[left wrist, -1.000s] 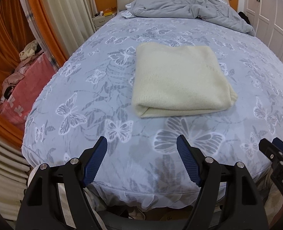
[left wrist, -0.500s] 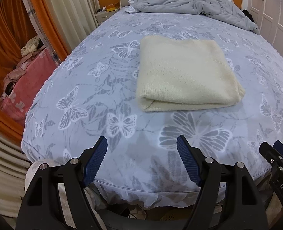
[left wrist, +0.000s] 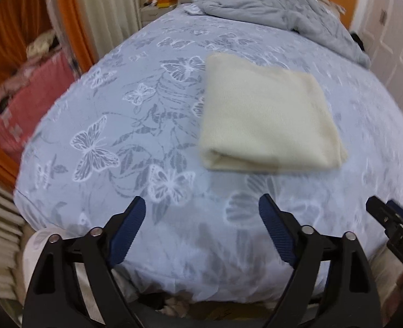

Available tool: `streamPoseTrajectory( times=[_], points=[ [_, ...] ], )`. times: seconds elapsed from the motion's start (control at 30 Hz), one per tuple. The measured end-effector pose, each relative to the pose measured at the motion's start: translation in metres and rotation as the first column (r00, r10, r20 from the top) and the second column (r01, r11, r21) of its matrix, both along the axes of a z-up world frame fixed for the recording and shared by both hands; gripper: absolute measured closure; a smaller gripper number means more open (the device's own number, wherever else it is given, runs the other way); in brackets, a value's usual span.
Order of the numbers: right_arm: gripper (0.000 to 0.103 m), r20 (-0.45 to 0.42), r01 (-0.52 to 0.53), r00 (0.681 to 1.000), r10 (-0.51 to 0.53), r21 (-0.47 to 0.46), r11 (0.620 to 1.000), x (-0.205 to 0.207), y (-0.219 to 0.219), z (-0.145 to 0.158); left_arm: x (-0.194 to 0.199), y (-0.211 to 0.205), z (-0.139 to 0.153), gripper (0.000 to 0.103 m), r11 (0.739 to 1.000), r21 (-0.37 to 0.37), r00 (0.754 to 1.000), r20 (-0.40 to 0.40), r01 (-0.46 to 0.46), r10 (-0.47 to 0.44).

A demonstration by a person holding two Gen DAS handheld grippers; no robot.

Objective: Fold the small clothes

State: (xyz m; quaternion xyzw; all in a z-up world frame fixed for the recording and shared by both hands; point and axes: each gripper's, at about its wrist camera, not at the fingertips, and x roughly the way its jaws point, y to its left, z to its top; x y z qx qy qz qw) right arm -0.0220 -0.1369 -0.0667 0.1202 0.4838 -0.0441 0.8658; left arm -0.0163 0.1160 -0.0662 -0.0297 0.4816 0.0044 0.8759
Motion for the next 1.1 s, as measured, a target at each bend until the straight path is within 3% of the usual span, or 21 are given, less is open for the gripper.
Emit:
streamPoseTrajectory(
  times=[0.07,0.23,0.27,0.3,0.43,0.53,0.63,0.73,0.83,0.93,1.1],
  points=[
    [0.036,-0.025,0.015,1.0,-0.015,0.017,1.0,0.023,-0.01,-0.011,0.019,0.008,-0.011,0.019,0.999,-0.021,0.999,-0.033,-0.025,0.024],
    [0.037,-0.082,0.048,0.996,-0.039,0.112,0.993,0.081,-0.019,-0.04,0.056,0.005,-0.039,0.02,0.998,0.06,0.996,-0.084,-0.019,0.024],
    [0.064,-0.098,0.044,0.995,-0.032,0.127,0.991,0.089,-0.019,-0.047,0.059,0.003,-0.043,0.022,0.997,0.08,0.996,-0.088,-0.014,0.021],
    [0.083,-0.122,0.006,0.992,0.016,0.175,0.985,0.1,-0.016,-0.055,0.064,0.001,-0.047,0.025,0.995,0.101,0.996,-0.092,-0.007,0.016],
    [0.081,-0.125,-0.02,0.992,0.028,0.066,0.998,0.1,-0.009,-0.059,0.083,0.004,-0.066,0.03,0.981,0.19,0.99,-0.133,-0.023,0.049],
    [0.077,-0.129,-0.035,0.991,0.04,0.04,0.999,0.094,-0.003,-0.055,0.085,0.011,-0.074,0.03,0.983,0.182,0.984,-0.164,-0.035,0.066],
    [0.074,-0.058,0.024,0.998,-0.018,0.094,0.995,0.07,-0.009,-0.02,0.072,0.011,-0.06,0.031,0.983,0.18,0.991,-0.123,-0.027,0.05],
    [0.069,-0.018,0.044,0.999,-0.043,0.083,0.996,0.035,-0.011,0.001,0.054,0.008,-0.039,0.03,0.987,0.157,0.996,-0.078,-0.022,0.035],
    [0.062,0.002,0.066,0.998,-0.067,0.012,0.998,0.002,-0.011,0.005,0.03,-0.003,-0.019,0.023,0.991,0.135,1.0,-0.031,0.006,-0.002],
    [0.048,0.04,0.089,0.995,-0.087,-0.054,0.995,-0.029,-0.007,0.001,0.005,-0.024,-0.01,0.018,0.986,0.161,0.998,0.025,0.052,-0.057],
    [0.047,0.025,0.057,0.998,-0.055,-0.094,0.994,-0.048,-0.002,-0.016,-0.014,-0.04,-0.014,0.017,0.987,0.14,0.995,0.048,0.085,-0.092]
  ],
)
